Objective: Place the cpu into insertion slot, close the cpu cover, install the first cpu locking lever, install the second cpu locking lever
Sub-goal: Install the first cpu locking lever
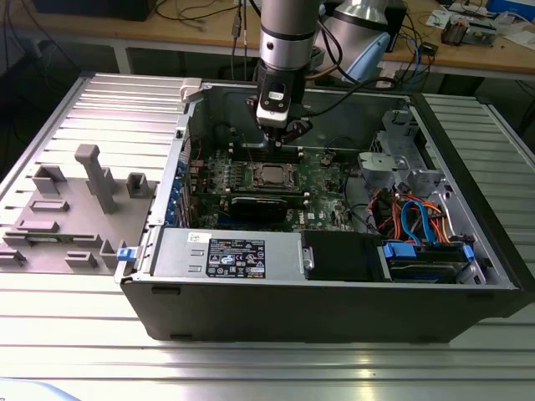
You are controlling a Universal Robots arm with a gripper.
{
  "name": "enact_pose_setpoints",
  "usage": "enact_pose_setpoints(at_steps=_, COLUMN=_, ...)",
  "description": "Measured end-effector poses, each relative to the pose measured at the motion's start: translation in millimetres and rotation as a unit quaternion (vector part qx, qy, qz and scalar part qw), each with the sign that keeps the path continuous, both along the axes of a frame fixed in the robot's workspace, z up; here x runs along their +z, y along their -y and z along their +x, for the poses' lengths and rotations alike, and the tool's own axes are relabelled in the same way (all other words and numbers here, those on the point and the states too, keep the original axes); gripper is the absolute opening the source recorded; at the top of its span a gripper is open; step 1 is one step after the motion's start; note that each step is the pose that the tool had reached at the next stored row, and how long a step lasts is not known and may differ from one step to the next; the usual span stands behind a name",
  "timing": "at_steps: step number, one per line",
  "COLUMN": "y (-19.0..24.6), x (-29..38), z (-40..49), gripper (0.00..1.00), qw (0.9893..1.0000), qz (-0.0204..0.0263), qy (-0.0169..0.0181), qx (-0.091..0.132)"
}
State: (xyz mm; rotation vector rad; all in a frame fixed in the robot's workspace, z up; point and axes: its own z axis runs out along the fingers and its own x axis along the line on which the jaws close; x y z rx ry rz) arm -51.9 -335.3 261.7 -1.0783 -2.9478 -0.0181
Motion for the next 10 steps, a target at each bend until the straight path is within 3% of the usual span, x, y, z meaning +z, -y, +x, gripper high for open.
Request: enact_pose_setpoints(at_steps=10, y=-0.2, x=0.0, z=-1.6, gripper=0.11, qw=0.9998, qz=0.0000, qy=-0.0001, qx=0.022)
